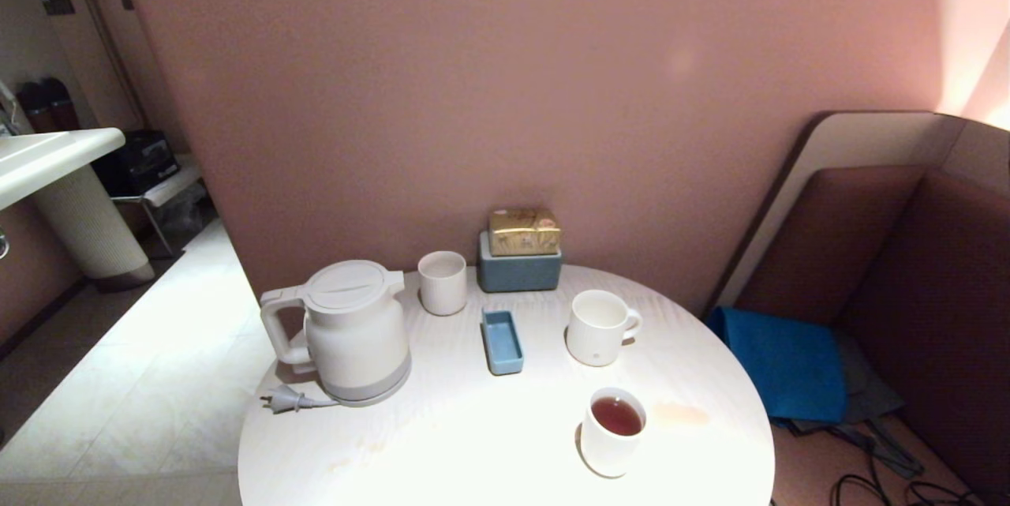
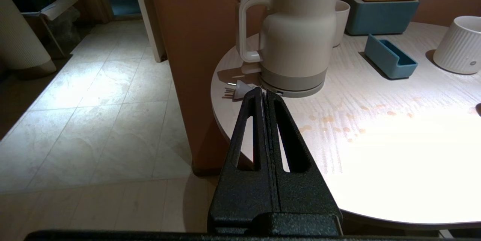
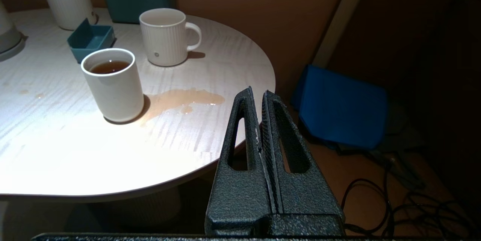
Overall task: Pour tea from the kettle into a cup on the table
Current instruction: Pick up the cup
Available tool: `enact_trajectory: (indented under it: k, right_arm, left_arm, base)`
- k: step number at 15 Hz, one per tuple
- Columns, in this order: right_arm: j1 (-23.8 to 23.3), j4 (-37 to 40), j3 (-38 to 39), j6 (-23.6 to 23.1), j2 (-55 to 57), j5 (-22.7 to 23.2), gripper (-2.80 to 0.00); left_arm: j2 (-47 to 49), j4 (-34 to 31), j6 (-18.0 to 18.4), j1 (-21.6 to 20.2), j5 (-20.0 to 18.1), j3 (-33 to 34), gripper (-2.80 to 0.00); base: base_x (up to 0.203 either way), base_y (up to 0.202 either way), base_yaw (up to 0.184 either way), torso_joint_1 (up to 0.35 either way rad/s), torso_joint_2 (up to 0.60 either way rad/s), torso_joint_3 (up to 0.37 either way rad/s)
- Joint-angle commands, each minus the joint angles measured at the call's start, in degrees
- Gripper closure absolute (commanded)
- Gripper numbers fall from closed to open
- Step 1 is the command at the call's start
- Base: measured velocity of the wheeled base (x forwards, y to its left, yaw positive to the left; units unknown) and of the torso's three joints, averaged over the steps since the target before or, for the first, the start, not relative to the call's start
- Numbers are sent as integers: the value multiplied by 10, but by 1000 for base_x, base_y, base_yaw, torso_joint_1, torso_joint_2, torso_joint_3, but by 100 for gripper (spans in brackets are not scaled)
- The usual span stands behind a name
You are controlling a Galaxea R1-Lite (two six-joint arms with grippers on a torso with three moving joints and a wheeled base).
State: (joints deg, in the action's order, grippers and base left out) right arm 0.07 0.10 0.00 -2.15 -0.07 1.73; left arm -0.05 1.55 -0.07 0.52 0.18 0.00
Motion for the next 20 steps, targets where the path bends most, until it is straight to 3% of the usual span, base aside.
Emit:
enact_trajectory:
  k: [1,20]
  right_arm:
    - [0,0,0,-1,1,0,0]
    - [0,1,0,-2,1,0,0]
  left_arm:
    - [1,0,0,0,0,0,0]
    - [0,0,0,0,0,0,0]
  base:
    - [0,0,0,0,0,0]
    - [0,0,0,0,0,0]
